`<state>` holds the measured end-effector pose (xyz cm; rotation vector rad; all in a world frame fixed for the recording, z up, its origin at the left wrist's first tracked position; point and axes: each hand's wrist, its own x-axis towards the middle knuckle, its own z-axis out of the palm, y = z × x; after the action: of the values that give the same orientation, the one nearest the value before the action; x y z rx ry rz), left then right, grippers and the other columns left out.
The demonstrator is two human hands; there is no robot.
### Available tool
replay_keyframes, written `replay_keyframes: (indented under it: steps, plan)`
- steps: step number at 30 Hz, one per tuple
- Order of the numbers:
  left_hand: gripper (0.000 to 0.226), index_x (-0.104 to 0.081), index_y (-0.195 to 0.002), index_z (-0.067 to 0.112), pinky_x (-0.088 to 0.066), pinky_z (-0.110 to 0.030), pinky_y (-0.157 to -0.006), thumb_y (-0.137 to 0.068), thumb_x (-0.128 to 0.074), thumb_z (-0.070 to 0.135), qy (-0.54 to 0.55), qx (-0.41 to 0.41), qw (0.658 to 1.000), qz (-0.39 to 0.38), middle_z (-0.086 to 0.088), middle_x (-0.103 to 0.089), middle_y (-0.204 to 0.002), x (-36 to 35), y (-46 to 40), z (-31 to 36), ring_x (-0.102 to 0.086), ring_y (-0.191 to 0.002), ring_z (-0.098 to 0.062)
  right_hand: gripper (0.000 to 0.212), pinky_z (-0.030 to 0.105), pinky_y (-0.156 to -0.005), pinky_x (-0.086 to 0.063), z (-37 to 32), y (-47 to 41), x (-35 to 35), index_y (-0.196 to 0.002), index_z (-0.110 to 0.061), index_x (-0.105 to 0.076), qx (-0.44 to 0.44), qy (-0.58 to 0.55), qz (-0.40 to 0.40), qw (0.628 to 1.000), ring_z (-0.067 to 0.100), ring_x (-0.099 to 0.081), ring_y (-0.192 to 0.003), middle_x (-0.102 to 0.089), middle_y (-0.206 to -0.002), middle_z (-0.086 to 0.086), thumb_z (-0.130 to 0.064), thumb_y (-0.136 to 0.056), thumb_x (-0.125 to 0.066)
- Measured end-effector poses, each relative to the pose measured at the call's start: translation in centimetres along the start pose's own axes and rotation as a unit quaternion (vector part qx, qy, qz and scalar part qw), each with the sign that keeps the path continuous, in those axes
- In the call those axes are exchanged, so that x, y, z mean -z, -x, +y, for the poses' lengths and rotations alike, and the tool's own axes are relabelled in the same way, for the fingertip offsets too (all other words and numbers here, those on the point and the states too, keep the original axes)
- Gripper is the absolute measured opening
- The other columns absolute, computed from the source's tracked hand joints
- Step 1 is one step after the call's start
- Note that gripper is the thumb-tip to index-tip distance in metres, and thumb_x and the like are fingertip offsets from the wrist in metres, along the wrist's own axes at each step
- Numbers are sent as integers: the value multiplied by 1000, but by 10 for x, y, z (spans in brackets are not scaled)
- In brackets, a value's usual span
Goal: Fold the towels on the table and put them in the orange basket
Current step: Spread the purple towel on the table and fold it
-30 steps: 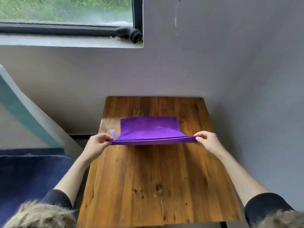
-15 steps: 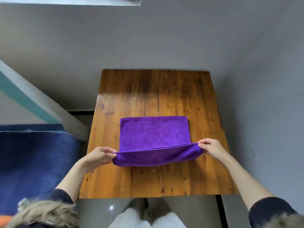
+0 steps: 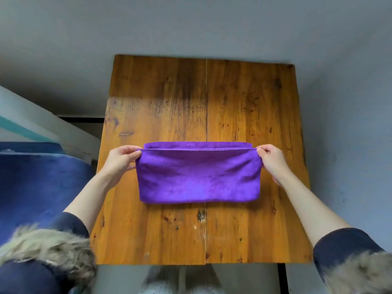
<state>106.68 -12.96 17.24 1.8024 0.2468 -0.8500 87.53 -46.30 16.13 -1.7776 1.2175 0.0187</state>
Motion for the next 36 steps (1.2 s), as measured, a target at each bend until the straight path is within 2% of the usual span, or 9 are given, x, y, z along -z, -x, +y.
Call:
replay_keyframes:
  steps: [9,17,21,24,26,29,31,33,36]
  plan:
    - [9,-61,-95,9,-46,-23,-68,-92,-55,3,-9,-23,997,72,-1,-60,-81,-24,-45,-4,-54,-74,-8,21,26,-79,-39,6,-39,-26,-107,-6,-60,1,4,31,1000,17,-53,-96,-60,-107,9,-13,-97,-44]
    - [14,-66,-81,23,-48,-35,-77,-89,-59,12,-79,-26,991,106,-2,-63,-82,-24,-69,-22,-54,-75,-16,21,24,-76,-39,9,-49,-42,-110,-7,-58,13,32,66,997,15,-51,-96,-58,-111,7,-14,-97,-44]
    - [9,-67,-92,22,-48,-41,-89,-88,-59,19,-150,-42,976,149,-4,-62,-90,-27,-72,-26,-58,-84,-24,20,22,-79,-36,11,-51,-48,-108,-7,-60,15,80,95,992,19,-52,-99,-58,-115,12,-16,-96,-48]
    - [28,-58,-117,15,-41,-42,-95,-90,-55,17,-281,-130,931,193,-14,-55,-111,-35,-61,-30,-53,-104,-32,29,24,-87,-38,13,-40,-51,-119,-8,-56,45,126,150,980,20,-49,-108,-51,-124,13,-24,-95,-50]
    - [37,-52,-127,13,-35,-48,-96,-89,-52,13,-378,-229,870,217,-19,-49,-123,-46,-44,-35,-45,-115,-37,36,35,-97,-40,14,-23,-57,-127,-8,-52,140,178,172,959,26,-46,-118,-48,-130,13,-25,-96,-47]
    - [49,-47,-135,17,-24,-54,-106,-86,-47,23,-494,-349,782,148,-17,-41,-142,-74,-23,-48,-35,-133,-38,44,50,-109,-31,20,10,-85,-135,-10,-47,291,275,108,910,30,-38,-133,-44,-142,13,-26,-94,-44]
    - [53,-42,-140,23,-15,-59,-110,-88,-43,34,-556,-369,740,90,-14,-32,-150,-96,-17,-61,-26,-140,-37,49,57,-112,-22,26,26,-110,-138,-15,-45,345,349,51,870,30,-32,-138,-38,-148,11,-32,-92,-47]
    - [55,-38,-142,28,-11,-64,-109,-89,-40,43,-589,-362,720,61,-12,-26,-154,-111,-16,-74,-19,-142,-36,54,60,-111,-18,33,35,-130,-140,-18,-43,364,394,17,844,31,-28,-140,-34,-150,10,-37,-90,-49]
    - [60,-33,-144,31,-5,-65,-109,-88,-35,52,-610,-336,715,57,-10,-20,-156,-105,-27,-88,-13,-144,-35,58,56,-114,-14,43,29,-135,-143,-21,-37,349,414,8,841,29,-22,-142,-28,-153,9,-45,-91,-44]
